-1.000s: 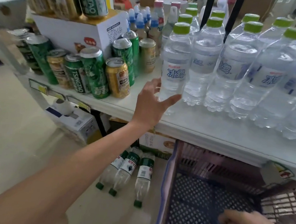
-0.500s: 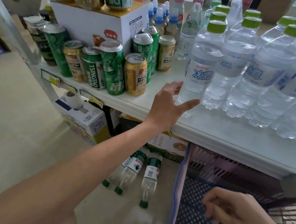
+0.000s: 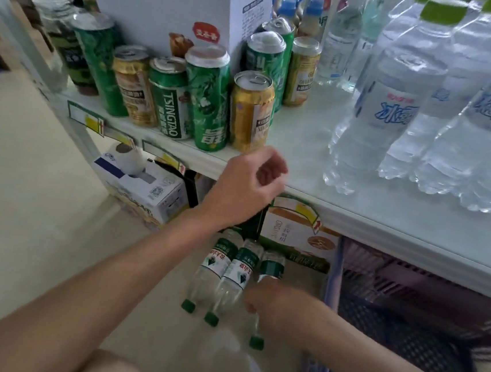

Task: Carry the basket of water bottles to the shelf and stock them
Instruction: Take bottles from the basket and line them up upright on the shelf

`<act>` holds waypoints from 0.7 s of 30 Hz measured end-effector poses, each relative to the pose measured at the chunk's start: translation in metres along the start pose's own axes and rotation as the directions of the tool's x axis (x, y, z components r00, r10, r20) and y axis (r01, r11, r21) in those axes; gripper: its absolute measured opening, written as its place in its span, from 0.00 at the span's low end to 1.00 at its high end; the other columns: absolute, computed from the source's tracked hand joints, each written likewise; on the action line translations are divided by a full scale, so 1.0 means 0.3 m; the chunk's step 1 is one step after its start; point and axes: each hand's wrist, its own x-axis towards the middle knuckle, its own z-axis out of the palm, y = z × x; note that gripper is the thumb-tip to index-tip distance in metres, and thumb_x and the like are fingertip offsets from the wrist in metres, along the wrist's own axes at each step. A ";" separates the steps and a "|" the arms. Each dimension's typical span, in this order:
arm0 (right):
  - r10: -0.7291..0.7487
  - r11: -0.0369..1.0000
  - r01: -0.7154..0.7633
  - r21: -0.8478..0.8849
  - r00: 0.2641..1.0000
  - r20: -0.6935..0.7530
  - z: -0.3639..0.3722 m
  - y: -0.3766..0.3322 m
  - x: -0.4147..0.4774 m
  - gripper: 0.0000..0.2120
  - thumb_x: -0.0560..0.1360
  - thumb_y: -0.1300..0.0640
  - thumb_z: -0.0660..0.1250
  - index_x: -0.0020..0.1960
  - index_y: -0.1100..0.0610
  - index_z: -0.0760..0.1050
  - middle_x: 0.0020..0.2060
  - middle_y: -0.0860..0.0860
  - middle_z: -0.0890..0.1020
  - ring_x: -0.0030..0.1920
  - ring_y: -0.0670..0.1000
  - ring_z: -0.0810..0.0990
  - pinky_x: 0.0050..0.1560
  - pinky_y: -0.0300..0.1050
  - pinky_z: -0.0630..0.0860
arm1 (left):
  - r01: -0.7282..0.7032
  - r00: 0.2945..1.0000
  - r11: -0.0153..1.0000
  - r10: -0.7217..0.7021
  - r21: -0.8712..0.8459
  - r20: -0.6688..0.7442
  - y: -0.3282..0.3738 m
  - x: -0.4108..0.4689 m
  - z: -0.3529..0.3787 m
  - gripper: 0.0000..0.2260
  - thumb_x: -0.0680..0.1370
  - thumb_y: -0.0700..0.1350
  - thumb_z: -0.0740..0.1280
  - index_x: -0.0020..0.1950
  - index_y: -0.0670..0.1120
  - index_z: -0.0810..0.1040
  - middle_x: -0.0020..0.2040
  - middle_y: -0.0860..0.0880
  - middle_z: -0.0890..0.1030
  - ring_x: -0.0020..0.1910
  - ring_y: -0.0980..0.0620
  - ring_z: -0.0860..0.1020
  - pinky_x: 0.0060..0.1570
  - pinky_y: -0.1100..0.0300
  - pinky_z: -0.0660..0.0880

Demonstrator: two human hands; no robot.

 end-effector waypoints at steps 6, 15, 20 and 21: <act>0.048 0.944 -0.101 -0.314 0.984 -0.170 0.196 0.160 0.327 0.13 0.81 0.63 0.60 0.53 0.61 0.84 0.47 0.59 0.85 0.47 0.57 0.86 0.44 0.47 0.80 | -0.127 0.988 0.970 0.105 0.206 0.118 -0.210 -0.290 -0.006 0.02 0.79 0.39 0.65 0.48 0.44 0.77 0.41 0.55 0.73 0.36 0.59 0.72 0.36 0.69 0.69; -0.032 0.912 0.007 -0.411 0.998 -0.054 0.370 0.259 0.555 0.05 0.62 0.51 0.79 0.36 0.48 0.85 0.35 0.44 0.85 0.39 0.48 0.85 0.45 0.40 0.82 | 0.527 0.633 0.618 -0.743 0.583 0.216 -0.657 -0.426 0.246 0.26 0.81 0.58 0.67 0.75 0.46 0.66 0.65 0.42 0.76 0.63 0.41 0.79 0.59 0.48 0.79; -0.027 0.781 0.063 -0.621 0.997 0.068 0.352 0.205 0.568 0.16 0.75 0.51 0.73 0.63 0.49 0.81 0.59 0.50 0.83 0.65 0.54 0.76 0.74 0.53 0.64 | 0.631 0.552 0.577 -0.804 0.518 0.223 -0.707 -0.359 0.307 0.28 0.78 0.58 0.73 0.71 0.42 0.73 0.68 0.41 0.78 0.66 0.42 0.79 0.62 0.52 0.76; -0.045 0.753 0.070 -0.654 0.997 0.056 0.358 0.203 0.574 0.18 0.76 0.53 0.72 0.66 0.51 0.79 0.62 0.52 0.82 0.67 0.56 0.74 0.75 0.56 0.60 | 0.631 0.550 0.580 -0.803 0.514 0.231 -0.708 -0.352 0.305 0.28 0.78 0.57 0.73 0.72 0.42 0.73 0.68 0.41 0.78 0.66 0.42 0.79 0.63 0.52 0.76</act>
